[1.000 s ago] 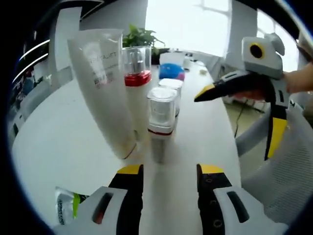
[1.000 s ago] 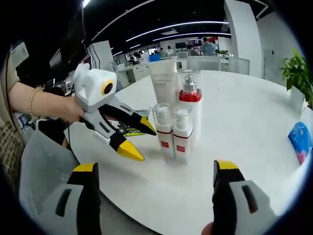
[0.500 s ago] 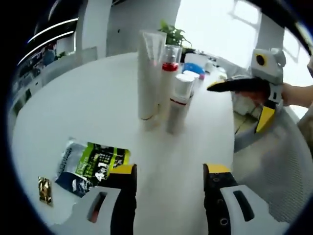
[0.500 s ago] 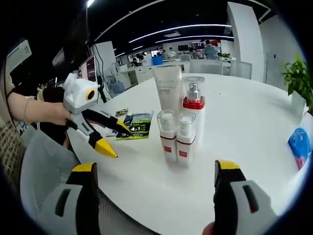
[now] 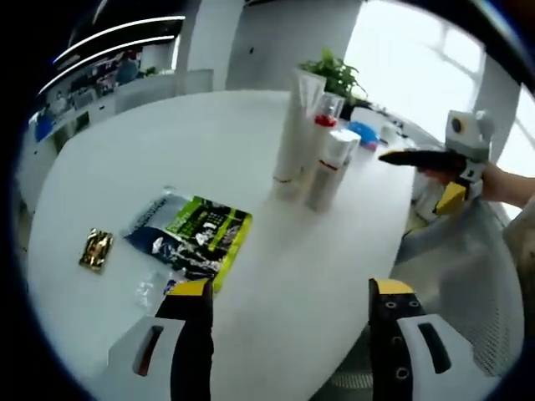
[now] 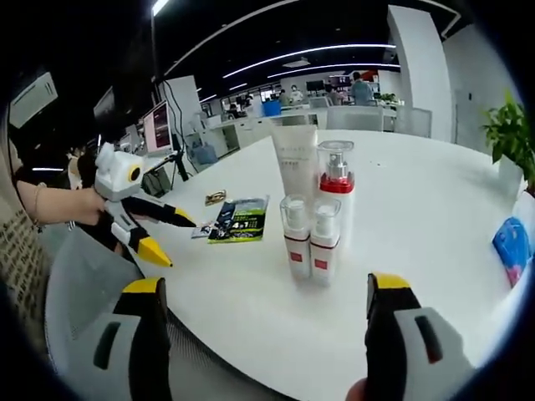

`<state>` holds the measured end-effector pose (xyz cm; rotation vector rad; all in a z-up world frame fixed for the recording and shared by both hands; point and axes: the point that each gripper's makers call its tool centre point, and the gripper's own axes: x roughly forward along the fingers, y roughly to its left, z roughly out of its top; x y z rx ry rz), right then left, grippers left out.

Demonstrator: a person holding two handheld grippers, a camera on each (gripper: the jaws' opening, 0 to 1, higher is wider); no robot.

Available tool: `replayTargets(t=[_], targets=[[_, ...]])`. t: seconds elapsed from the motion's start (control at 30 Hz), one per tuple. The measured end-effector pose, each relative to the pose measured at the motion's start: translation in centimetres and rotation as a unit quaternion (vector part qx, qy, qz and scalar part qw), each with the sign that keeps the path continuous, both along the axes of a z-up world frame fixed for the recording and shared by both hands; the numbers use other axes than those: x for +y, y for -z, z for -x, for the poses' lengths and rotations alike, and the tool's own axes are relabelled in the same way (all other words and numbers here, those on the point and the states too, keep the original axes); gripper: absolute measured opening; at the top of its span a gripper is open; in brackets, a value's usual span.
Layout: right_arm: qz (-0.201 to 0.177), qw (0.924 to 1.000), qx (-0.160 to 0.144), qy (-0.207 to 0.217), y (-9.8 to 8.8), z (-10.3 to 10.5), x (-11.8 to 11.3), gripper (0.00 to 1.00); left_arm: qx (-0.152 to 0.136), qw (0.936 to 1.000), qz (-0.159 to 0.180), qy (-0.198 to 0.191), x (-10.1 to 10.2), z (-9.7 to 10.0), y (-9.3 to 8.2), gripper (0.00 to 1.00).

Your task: Arrange the skincare products in the storage area until every visible bottle or jar stands upright without overlapping.

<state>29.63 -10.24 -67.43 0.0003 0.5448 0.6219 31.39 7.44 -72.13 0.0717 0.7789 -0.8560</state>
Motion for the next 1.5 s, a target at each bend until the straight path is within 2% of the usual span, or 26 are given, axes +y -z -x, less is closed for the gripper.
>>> replayTargets(t=[0.23, 0.43, 0.57, 0.7, 0.83, 1.1, 1.3, 1.5], targets=[[-0.004, 1.0000, -0.002, -0.001, -0.6, 0.5, 0.1, 0.99, 0.000, 0.9988, 0.002, -0.050, 2.8, 0.9, -1.0, 0.81], [-0.004, 1.0000, -0.004, -0.006, -0.9, 1.0, 0.5, 0.99, 0.001, 0.9970, 0.008, -0.077, 4.3, 1.8, -1.8, 0.86], [-0.008, 0.9999, -0.006, -0.005, -1.2, 1.2, 0.6, 0.99, -0.002, 0.9960, 0.012, -0.089, 5.0, 2.5, -2.0, 0.87], [-0.011, 0.9999, -0.010, -0.006, -1.6, 1.5, 1.0, 0.99, -0.002, 0.9947, 0.002, -0.102, 5.8, 3.4, -2.1, 0.92], [-0.009, 0.9998, -0.013, -0.009, -1.7, 1.7, 1.1, 0.99, -0.014, 0.9938, 0.007, -0.110, 5.7, 3.0, -3.2, 0.96], [-0.012, 0.9998, -0.016, -0.008, -1.8, 2.0, 1.2, 0.99, -0.010, 0.9943, -0.005, -0.106, 5.5, 3.4, -2.9, 0.97], [-0.002, 0.9998, -0.018, -0.012, -1.6, 2.0, 1.3, 0.99, -0.010, 0.9942, -0.006, -0.107, 5.5, 3.5, -2.9, 0.97], [-0.009, 0.9998, -0.017, -0.007, -1.5, 2.0, 1.1, 0.99, -0.006, 0.9939, -0.004, -0.110, 5.5, 3.4, -2.8, 0.97]])
